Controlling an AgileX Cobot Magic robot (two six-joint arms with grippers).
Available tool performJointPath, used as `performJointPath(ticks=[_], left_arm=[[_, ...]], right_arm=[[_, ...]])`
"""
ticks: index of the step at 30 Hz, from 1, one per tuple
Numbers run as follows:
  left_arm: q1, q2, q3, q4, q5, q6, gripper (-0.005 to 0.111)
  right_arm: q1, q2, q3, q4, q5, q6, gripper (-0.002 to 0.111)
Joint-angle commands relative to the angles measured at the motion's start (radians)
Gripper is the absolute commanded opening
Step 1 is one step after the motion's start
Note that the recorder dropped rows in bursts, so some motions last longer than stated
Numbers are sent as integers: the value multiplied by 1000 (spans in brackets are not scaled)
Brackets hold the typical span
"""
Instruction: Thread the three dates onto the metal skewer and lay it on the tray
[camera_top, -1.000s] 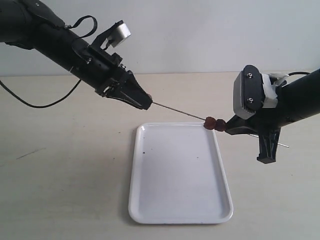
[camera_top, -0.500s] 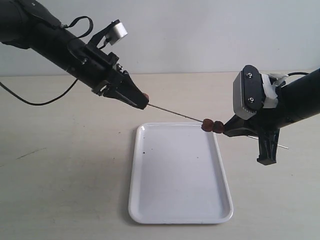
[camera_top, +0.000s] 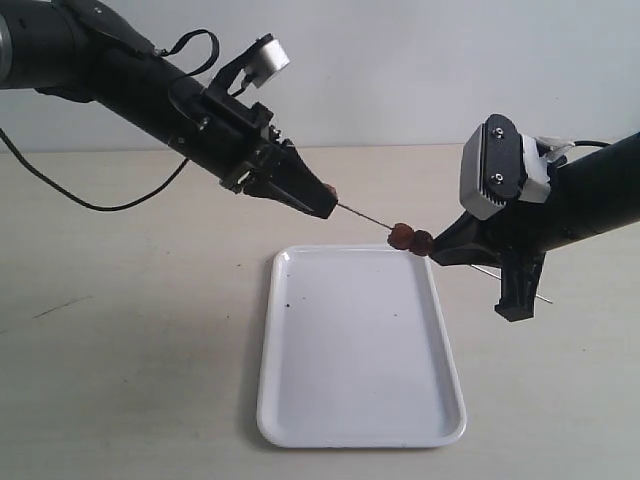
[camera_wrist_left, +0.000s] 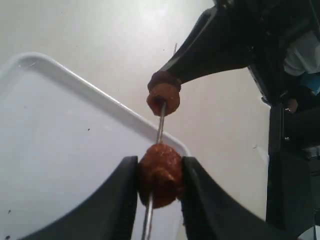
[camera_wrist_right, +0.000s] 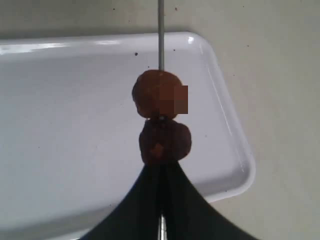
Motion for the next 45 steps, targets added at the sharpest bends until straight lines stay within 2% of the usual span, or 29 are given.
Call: performJointPath(ticks=[1, 3, 4, 6, 7, 22, 28, 38, 45], left_arm=[[-25, -6, 4, -44, 10, 15, 30], [-29, -6, 4, -44, 10, 17, 41], [-29, -6, 4, -44, 10, 17, 54], [-29, -6, 4, -44, 10, 15, 66], [-29, -6, 4, -44, 10, 15, 67], [-28, -8, 4, -126, 10, 86, 68], [12, -11, 4, -133, -2, 86, 68], [45, -11, 4, -160, 10, 128, 68], [45, -11, 4, -156, 10, 137, 68]], right_arm=[[1, 2, -8, 24, 9, -22, 0], [1, 2, -8, 24, 11, -22, 0], [1, 2, -8, 24, 11, -22, 0], [1, 2, -8, 24, 11, -22, 0], [1, 2, -8, 24, 11, -22, 0], [1, 2, -8, 78, -16, -16, 0], [1, 2, -8, 92, -55, 30, 0], [1, 2, -8, 242, -98, 37, 0], [1, 2, -8, 473, -68, -10, 0]])
